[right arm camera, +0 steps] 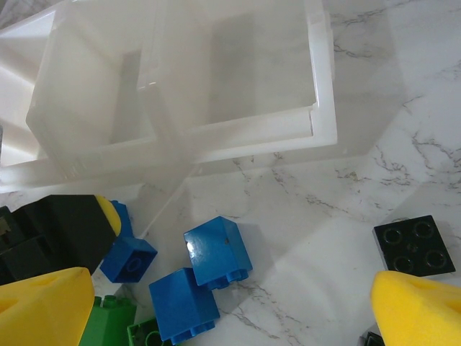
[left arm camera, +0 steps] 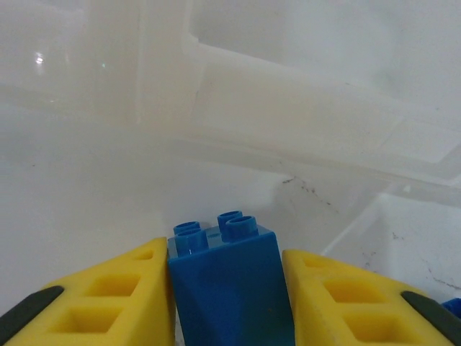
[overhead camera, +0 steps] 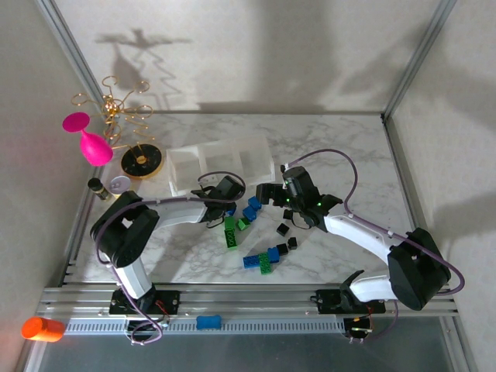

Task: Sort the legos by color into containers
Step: Pick up the lego from the center of the table, then place the lego in the container.

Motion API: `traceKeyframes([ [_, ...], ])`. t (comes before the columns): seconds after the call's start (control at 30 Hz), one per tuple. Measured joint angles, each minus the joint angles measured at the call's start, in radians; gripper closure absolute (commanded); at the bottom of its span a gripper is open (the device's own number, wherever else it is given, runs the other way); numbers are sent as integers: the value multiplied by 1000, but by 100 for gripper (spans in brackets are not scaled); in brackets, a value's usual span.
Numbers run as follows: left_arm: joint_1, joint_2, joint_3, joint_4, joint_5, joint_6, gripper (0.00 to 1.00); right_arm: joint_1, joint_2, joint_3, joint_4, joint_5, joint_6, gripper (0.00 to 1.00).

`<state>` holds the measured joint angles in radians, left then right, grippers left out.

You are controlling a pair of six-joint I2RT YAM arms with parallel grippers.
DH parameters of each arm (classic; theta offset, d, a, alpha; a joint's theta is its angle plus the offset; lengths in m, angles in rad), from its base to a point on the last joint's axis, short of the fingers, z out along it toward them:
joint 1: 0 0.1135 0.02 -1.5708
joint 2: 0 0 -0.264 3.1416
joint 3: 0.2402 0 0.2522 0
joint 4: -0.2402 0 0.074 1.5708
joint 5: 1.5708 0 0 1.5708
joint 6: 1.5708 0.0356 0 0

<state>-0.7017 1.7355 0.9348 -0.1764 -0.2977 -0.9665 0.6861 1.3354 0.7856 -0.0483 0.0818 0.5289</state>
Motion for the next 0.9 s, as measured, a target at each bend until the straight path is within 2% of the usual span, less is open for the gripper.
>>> traceKeyframes([
  [0.33,-5,-120,-15,-62,-10,29,61,0,0,11,8,-35,-3,1],
  [0.6,6,-262,3,-167,-46,122,60,67,35,61,49,-76,-28,1],
  [0.7,47,-267,42,-189,-60,173,60,92,52,80,73,-79,-35,1],
  [0.9,197,-239,98,-188,-67,282,60,104,77,102,125,-83,-31,1],
])
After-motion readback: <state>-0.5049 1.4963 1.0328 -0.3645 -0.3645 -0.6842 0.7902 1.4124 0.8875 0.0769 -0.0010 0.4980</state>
